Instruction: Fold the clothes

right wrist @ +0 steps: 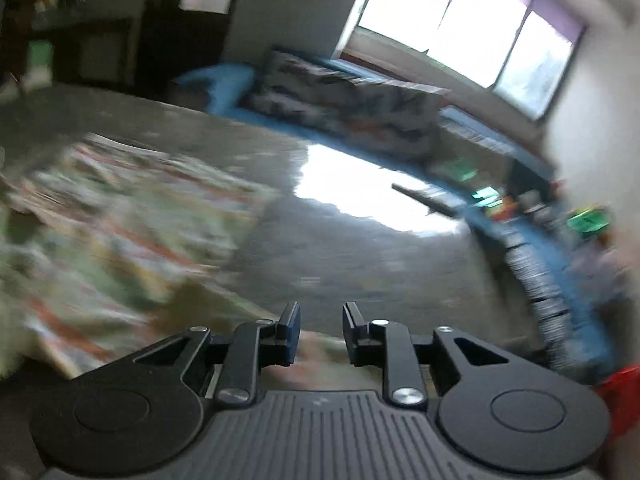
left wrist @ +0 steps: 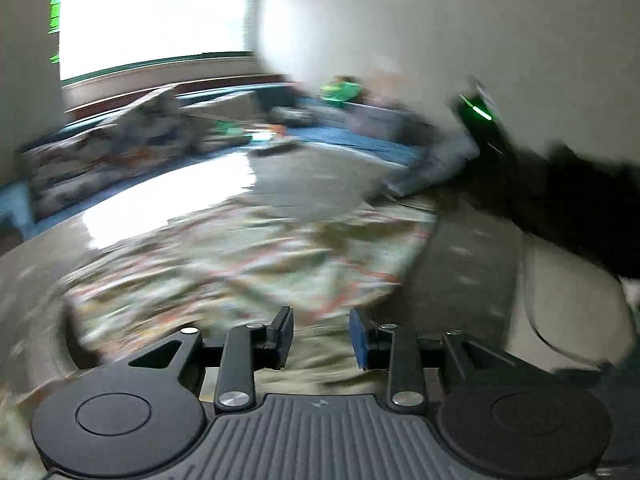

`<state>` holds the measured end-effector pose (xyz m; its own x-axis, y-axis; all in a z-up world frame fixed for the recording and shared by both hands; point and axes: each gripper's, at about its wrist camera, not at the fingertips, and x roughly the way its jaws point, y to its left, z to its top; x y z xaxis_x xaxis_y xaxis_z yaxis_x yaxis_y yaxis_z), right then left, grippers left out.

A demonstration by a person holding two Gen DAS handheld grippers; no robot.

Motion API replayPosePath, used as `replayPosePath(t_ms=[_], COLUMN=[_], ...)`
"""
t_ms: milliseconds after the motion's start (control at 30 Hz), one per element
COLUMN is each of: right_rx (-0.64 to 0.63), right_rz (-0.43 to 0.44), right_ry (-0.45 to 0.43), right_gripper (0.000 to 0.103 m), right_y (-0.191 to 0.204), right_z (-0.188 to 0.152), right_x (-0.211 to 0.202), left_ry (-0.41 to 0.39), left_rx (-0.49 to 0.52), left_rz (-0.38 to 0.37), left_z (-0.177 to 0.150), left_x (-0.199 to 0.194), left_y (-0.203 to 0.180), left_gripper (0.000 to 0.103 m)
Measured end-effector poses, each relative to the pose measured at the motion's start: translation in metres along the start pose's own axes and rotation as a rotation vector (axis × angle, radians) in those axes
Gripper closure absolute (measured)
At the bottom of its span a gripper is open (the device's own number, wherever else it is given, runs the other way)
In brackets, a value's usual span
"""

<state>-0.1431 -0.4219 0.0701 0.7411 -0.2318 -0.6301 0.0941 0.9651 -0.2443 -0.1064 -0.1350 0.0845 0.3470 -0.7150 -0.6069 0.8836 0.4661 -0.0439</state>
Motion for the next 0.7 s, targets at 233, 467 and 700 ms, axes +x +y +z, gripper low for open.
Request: replayPosePath(t_ms=[233, 467, 700], right_rx=[0.106, 0.149, 0.137], right_rz=[0.190, 0.178, 0.164], right_ry=[0.059, 0.053, 0.055], right_gripper=[0.080, 0.073, 0.068], right_y=[0.034, 0.038, 0.035], right_z=[-0.014, -0.025, -0.025], right_x=[0.044, 0.055, 0.055], left_ry=[0.035, 0.070, 0.006], left_rx=[-0.209, -0.418, -0.489], left_rz=[0.254, 0.509, 0.740], left_z=[-0.034, -0.068, -0.076], left_x=[-0.007, -0.013, -0.036], left_y=[0.067, 0.134, 0.173], left_gripper=[0.072, 0.071, 0.065])
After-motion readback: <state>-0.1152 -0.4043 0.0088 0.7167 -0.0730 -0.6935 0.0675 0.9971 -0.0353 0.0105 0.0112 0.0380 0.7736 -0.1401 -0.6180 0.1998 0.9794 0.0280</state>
